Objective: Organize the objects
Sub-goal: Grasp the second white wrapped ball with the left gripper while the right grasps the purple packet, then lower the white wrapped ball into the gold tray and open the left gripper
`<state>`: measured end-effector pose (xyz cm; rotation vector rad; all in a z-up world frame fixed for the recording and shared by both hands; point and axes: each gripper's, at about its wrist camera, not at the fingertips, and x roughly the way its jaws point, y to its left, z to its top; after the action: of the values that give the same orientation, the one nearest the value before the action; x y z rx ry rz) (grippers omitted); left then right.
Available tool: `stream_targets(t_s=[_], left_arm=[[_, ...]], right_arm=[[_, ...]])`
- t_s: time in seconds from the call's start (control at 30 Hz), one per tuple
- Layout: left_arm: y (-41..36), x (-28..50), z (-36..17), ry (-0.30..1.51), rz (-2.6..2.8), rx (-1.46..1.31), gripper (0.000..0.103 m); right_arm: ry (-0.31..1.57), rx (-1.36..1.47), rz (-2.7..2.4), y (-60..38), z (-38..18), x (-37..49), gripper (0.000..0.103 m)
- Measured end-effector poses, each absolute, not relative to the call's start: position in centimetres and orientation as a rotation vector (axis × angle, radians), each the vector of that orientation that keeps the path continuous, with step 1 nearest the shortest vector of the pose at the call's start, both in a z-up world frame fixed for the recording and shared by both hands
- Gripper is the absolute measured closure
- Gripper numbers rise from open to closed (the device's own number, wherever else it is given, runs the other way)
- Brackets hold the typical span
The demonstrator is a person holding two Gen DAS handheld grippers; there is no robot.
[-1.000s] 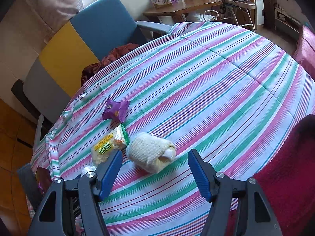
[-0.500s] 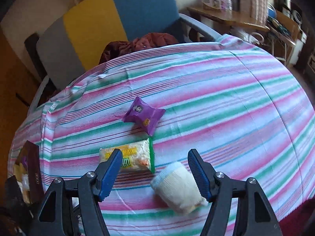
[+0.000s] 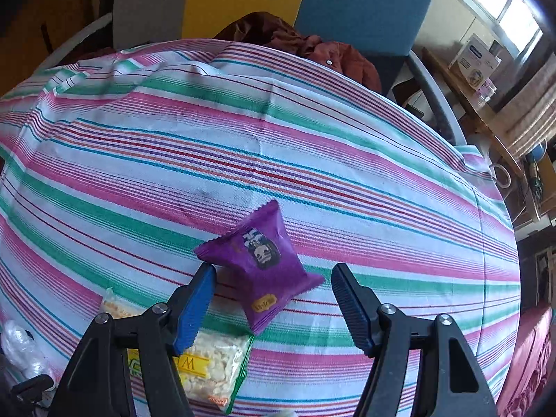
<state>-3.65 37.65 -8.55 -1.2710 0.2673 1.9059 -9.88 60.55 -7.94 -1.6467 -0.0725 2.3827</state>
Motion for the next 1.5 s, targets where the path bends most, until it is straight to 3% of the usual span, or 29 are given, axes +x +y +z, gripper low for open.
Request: stream_targets(t_s=[0.07, 0.1, 0.2, 0.67, 0.87, 1.5], left_arm=[[37.7, -3.7, -8.6, 0.263, 1.904, -1.272, 0.064], [37.8, -3.7, -8.6, 0.264, 1.903, -1.271, 0.063], [38.0, -3.6, -8.6, 0.273, 1.905, -1.264, 0.063], [34.3, -2.7, -4.9, 0.245, 1.959, -1.174, 0.064], [30.1, -2.0, -2.6, 0.206, 2.002, -1.133, 0.064], [11.2, -6.7, -0.4, -0.011, 2.370, -1.241, 0.064]], right_arm=[[-0.071, -1.660, 2.380, 60.7, -8.4, -10.4, 0.038], [-0.058, -1.664, 2.386, 60.8, -8.6, -10.5, 0.054], [-0.001, -1.640, 2.396, 60.9, -8.5, -10.4, 0.066], [0.329, -1.455, 2.542, 55.3, -2.4, -5.5, 0.067], [0.396, -1.543, 2.588, 49.4, -3.9, -3.9, 0.067], [0.148, -1.694, 2.635, 41.3, -7.6, -2.9, 0.067]])
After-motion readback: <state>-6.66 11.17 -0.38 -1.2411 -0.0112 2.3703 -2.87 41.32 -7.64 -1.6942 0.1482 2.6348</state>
